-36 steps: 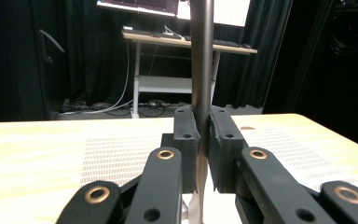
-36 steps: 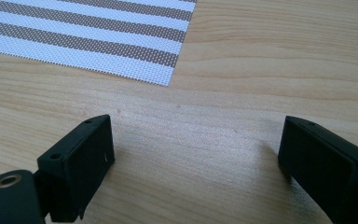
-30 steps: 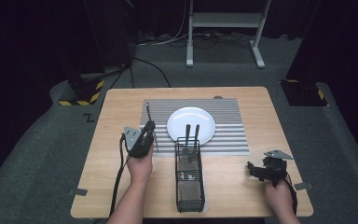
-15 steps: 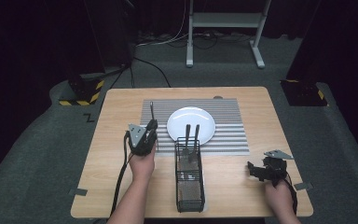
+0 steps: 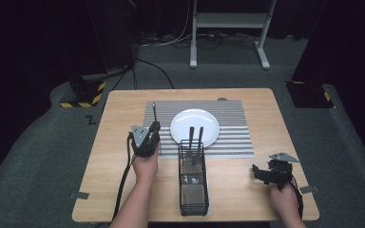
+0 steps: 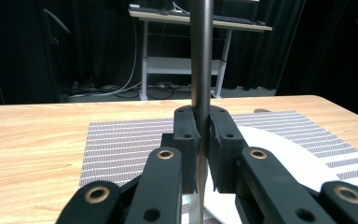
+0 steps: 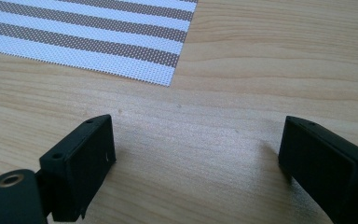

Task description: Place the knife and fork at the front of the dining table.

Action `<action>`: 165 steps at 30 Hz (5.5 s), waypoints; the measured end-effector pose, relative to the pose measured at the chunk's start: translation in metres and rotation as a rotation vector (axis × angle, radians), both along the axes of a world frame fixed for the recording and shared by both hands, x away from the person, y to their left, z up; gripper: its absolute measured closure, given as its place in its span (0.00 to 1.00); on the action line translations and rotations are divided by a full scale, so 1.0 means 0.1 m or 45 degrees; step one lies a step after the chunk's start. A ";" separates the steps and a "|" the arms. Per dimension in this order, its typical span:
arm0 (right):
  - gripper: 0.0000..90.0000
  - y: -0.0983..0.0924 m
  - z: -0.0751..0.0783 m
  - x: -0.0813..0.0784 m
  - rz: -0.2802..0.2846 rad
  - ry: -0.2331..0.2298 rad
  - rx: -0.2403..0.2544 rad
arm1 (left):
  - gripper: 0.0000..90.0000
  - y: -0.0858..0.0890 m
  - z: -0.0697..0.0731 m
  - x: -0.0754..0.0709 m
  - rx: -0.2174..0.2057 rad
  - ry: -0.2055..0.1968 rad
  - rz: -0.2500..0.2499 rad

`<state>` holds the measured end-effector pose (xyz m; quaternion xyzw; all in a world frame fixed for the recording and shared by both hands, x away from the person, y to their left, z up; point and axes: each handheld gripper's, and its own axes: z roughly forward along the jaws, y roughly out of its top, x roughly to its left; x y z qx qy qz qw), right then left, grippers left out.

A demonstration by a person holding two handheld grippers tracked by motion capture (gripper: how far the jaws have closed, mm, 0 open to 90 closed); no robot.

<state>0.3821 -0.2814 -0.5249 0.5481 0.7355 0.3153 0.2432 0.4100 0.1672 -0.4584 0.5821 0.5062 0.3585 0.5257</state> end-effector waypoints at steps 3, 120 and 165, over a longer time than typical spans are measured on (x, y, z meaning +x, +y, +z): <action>0.11 0.00 0.00 0.00 0.000 0.000 0.000 | 0.91 0.01 -0.02 0.05 -0.020 0.006 0.010; 0.11 0.00 0.00 -0.01 -0.007 0.001 -0.002 | 0.92 0.00 -0.55 0.94 -0.246 0.410 0.142; 0.11 -0.01 0.00 -0.01 -0.001 0.004 0.005 | 0.64 0.08 -0.47 0.60 -0.061 0.405 0.168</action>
